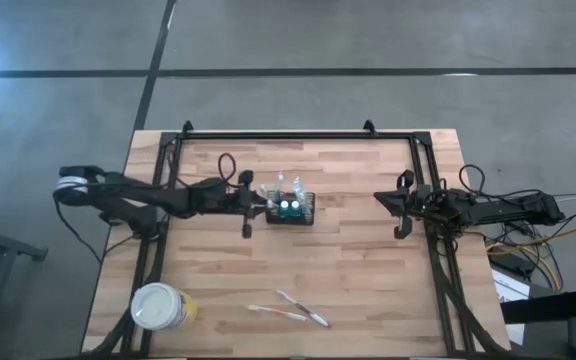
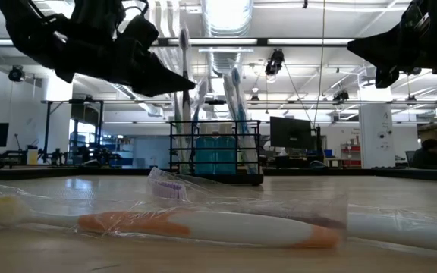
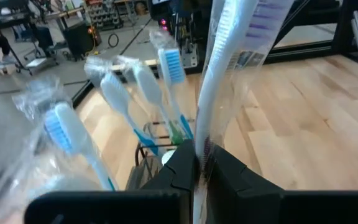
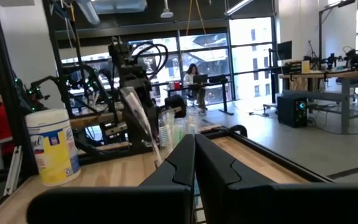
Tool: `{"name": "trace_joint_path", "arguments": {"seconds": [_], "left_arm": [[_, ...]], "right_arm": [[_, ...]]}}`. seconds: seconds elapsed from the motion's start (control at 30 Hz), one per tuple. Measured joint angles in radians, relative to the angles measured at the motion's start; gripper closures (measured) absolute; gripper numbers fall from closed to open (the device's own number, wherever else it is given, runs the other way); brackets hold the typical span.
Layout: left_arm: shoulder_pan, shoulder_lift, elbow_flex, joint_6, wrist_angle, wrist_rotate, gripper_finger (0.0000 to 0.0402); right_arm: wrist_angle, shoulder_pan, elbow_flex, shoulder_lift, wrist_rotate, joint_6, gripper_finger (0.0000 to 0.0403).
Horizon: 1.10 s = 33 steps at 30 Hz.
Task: Pick & Place toothbrushing station
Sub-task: Put the violet toothbrush into the wire organizer
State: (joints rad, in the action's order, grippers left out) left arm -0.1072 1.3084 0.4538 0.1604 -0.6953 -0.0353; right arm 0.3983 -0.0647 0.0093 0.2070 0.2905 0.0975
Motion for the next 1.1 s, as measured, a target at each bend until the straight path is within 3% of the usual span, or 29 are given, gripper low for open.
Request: {"name": "trace_joint_path", "arguments": {"seconds": [0.5, 1.1], "left_arm": [[-0.018, 0.139, -0.033, -0.026, -0.111, 0.056, 0.0376], [-0.035, 0.132, -0.037, -0.087, -0.105, 0.053, 0.0339]], "right_arm": [[-0.001, -0.001, 0.0, 0.004, -0.002, 0.006, 0.0394], [-0.002, 0.0, 0.0, 0.006, -0.002, 0.008, 0.0394]]}}
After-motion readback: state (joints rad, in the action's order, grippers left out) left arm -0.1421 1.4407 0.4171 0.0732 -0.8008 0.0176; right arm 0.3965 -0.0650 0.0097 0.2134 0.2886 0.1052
